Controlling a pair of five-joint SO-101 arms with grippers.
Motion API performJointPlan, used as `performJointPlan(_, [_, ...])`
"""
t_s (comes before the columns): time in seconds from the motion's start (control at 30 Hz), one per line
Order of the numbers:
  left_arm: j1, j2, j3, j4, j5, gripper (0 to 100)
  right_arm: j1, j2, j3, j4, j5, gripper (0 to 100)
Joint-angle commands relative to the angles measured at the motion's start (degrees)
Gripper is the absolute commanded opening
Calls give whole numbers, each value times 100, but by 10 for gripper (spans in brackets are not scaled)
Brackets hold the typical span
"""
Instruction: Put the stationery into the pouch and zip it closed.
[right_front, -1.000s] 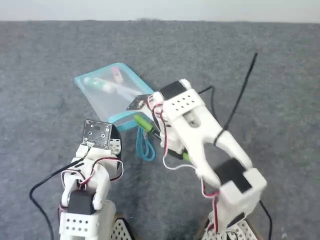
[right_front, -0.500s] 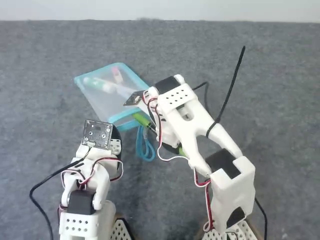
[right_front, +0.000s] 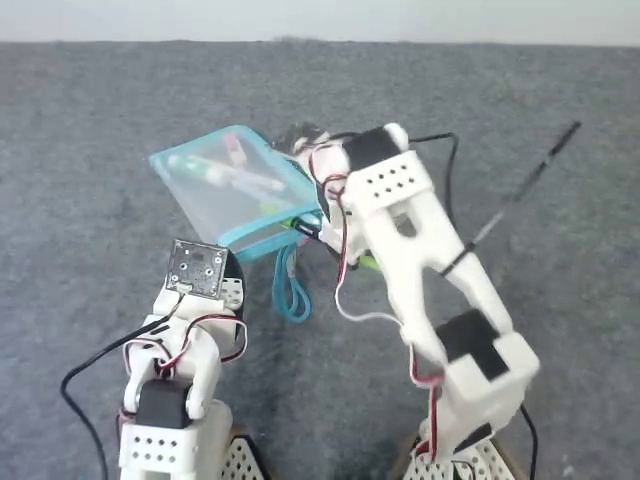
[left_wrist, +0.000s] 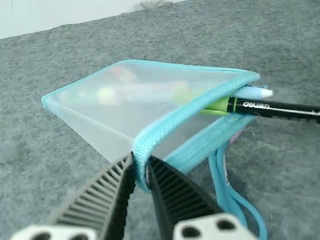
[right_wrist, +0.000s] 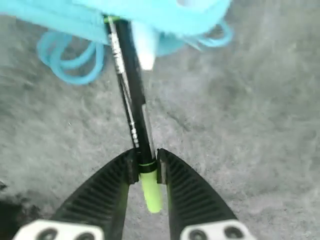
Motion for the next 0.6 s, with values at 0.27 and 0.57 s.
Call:
performJointPlan(0.27, [79, -97, -40, -70, -62, 11, -1156, -813, -290, -1297, -624, 8])
performJointPlan(0.57, [79, -105, -40, -70, -62, 11, -1130, 145, -290, -2844, -677, 111])
